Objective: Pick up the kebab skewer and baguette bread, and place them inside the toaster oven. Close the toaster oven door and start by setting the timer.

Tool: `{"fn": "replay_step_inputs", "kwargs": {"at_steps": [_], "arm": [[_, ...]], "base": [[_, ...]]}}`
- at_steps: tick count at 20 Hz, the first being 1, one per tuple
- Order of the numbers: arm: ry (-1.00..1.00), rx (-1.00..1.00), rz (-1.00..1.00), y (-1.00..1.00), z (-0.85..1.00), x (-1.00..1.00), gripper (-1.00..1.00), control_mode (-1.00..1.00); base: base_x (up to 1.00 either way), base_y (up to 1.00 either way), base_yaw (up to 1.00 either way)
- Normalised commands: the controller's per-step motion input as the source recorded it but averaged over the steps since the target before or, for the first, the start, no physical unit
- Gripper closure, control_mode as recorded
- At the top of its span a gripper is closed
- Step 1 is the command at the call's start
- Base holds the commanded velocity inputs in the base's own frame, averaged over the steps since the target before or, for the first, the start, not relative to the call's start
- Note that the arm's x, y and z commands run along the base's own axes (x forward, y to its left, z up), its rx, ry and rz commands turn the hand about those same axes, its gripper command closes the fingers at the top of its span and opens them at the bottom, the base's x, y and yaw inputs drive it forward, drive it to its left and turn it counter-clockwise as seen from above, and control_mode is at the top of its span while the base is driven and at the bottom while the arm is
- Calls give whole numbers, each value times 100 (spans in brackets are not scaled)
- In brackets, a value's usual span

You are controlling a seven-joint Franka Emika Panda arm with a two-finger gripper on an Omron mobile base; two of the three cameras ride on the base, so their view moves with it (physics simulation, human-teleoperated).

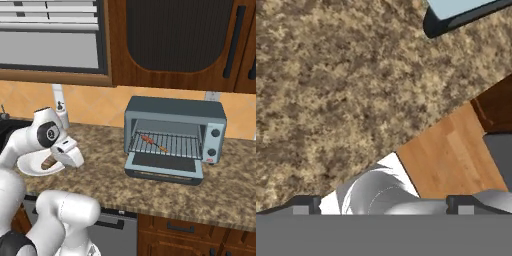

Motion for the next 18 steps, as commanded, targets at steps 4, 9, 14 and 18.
{"fn": "replay_step_inputs", "kwargs": {"at_steps": [4, 9, 14, 18], "arm": [[0, 8, -40, 100, 0, 29, -100, -100], [0, 10, -11, 100, 0, 40, -100, -100], [-6, 18, 8, 60, -8, 41, -100, -100], [-5, 17, 17, 15, -36, 31, -100, -100]], "base": [[0, 0, 0], [0, 0, 0], [0, 0, 0], [0, 0, 0]]}}
